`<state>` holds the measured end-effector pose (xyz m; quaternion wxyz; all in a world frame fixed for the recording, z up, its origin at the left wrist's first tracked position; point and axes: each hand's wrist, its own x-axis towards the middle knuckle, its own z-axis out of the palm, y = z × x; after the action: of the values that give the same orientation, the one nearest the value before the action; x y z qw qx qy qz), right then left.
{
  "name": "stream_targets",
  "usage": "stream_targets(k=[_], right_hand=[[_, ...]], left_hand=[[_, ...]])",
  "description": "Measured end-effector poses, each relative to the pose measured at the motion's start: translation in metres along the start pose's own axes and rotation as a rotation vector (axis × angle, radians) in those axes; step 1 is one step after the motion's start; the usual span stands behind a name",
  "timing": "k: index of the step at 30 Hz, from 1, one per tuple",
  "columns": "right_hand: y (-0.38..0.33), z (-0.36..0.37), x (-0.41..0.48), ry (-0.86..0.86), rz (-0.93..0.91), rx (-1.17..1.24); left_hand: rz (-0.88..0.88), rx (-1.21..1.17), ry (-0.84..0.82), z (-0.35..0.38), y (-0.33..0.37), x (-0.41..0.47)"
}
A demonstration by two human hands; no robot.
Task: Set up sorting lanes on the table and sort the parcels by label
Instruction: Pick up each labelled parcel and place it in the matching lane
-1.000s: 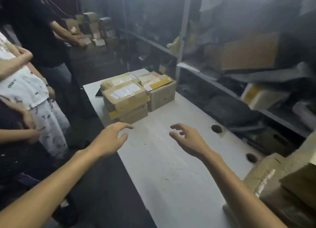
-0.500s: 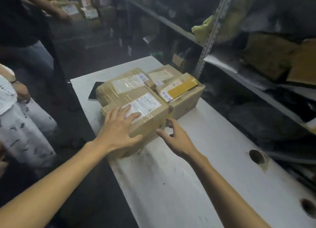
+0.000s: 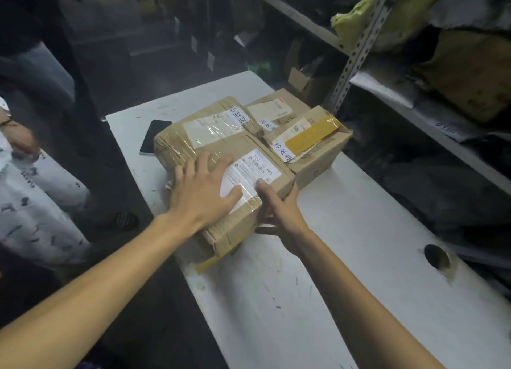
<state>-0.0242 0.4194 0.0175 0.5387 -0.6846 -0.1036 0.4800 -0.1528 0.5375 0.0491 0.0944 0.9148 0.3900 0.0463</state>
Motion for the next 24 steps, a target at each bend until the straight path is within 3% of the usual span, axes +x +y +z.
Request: stream_targets(k=[5,8,12,21,24], right_hand=[[-0.004,-0.005,-0.010,0.034,0.030,0.182],[-0.011,-0.026,-0.024,0.112,-0.024,0.196],[-0.024,-0.073,-0.053,0.226,-0.135,0.151],[-0.003,-0.187,-0.147,0.421,-0.195,0.152],[0.005,-0.225,-0.185,0.464,-0.250,0.151]], left_hand=[[0.076,-0.017,0.067,-0.014,0.025,-0.008],[0.178,-0.018,0.114,-0.028,0.045,-0.011],[0.277,-0.106,0.055,-0.035,0.078,-0.021],[0.312,-0.539,0.006,-0.024,0.189,-0.062],[0.262,-0.705,-0.084,-0.030,0.225,-0.079]])
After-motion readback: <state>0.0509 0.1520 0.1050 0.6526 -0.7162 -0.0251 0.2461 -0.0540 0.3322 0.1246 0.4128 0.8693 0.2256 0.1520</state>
